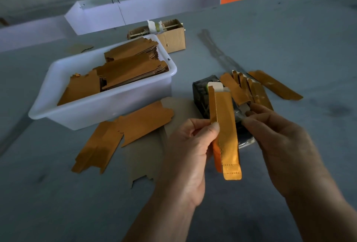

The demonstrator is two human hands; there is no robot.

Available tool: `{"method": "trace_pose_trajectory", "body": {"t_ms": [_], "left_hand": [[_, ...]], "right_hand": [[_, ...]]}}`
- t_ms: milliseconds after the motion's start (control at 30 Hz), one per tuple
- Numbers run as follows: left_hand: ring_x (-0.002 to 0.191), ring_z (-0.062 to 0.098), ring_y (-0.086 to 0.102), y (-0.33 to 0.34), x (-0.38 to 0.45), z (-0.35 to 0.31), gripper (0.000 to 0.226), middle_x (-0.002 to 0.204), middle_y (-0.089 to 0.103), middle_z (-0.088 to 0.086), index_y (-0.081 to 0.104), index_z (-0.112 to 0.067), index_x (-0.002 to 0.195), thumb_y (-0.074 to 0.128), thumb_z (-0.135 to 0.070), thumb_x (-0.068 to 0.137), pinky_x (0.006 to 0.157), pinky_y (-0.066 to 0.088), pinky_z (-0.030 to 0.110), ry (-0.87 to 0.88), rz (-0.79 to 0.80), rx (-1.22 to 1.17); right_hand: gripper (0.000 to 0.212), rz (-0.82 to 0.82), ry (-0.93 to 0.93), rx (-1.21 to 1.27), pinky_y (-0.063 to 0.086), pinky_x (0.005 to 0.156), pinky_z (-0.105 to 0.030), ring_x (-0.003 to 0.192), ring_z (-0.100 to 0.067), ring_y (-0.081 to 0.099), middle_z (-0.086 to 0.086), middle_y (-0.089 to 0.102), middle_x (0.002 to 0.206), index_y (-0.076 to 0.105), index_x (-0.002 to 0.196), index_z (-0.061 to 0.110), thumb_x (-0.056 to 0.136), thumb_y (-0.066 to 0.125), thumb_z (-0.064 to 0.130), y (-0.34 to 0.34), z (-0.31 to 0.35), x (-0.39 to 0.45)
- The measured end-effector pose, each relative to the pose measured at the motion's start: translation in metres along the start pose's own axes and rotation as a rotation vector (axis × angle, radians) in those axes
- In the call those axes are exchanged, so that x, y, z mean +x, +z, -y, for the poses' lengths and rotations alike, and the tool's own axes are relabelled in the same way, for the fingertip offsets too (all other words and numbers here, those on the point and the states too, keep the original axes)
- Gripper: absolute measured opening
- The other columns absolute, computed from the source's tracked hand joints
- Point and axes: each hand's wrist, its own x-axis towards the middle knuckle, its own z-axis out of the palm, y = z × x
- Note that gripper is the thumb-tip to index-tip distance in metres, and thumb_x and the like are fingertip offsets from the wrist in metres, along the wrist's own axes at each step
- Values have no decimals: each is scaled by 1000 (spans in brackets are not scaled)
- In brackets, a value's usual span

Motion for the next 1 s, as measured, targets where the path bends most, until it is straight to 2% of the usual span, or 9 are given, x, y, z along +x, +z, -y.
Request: {"method": "trace_pose_trajectory", "body": {"t_ms": [100,233,433,633,667,733,833,933,1000], "left_hand": [[65,13,58,-1,0,-1,6,77,65,6,64,-9,83,62,-9,88,63,48,26,0,15,14],[62,13,59,-2,0,-3,8,72,66,3,65,-10,80,63,-8,87,63,48,28,10,17,15],[57,7,58,3,-1,-7,11,64,64,-4,65,-14,76,63,-8,86,55,48,22,93,75,73],[73,15,63,7,6,-12,10,77,66,1,64,-17,80,64,-15,89,70,51,34,66,113,294],[74,14,63,8,6,-13,9,78,66,0,64,-18,81,64,-16,90,69,50,31,71,114,334],[74,11,63,9,6,-14,7,79,66,-2,64,-20,83,63,-19,90,65,48,26,91,111,417],[74,12,63,11,5,-15,4,81,66,0,64,-21,86,63,-22,90,64,49,27,121,100,490],[78,11,63,13,3,-17,3,85,66,-3,63,-24,87,63,-24,90,65,46,25,147,89,563],[81,10,63,14,3,-19,3,86,66,-5,63,-24,87,62,-25,90,67,47,25,139,87,574]], "right_hand": [[13,-91,-96,-72,40,80,-14,106,10,55,15,57,123,68,64,20,77,67,18,2,-7,-5],[14,-109,-162,-138,46,88,-24,111,3,55,15,53,127,64,67,21,78,66,15,2,-14,-8],[9,-126,-185,-278,47,89,-27,112,4,52,17,53,127,66,70,22,78,68,20,4,-17,-9],[9,-124,-264,-372,48,88,-30,113,-5,55,11,54,128,63,71,23,79,67,21,4,-18,-12],[9,-112,-285,-394,48,88,-28,113,-6,55,11,54,128,63,72,21,80,67,18,3,-19,-12],[10,-95,-372,-478,47,83,-14,109,-6,56,11,54,125,62,73,18,81,66,13,2,-16,-11],[7,-100,-482,-634,39,78,3,96,-5,56,9,55,116,62,74,10,79,67,10,2,-14,-7],[16,-133,-437,-672,36,72,7,87,0,55,1,59,113,61,71,12,79,67,0,-5,-18,-4],[22,-149,-395,-569,43,69,-1,87,4,56,4,60,112,59,72,22,82,64,4,-15,-19,-5]]}}
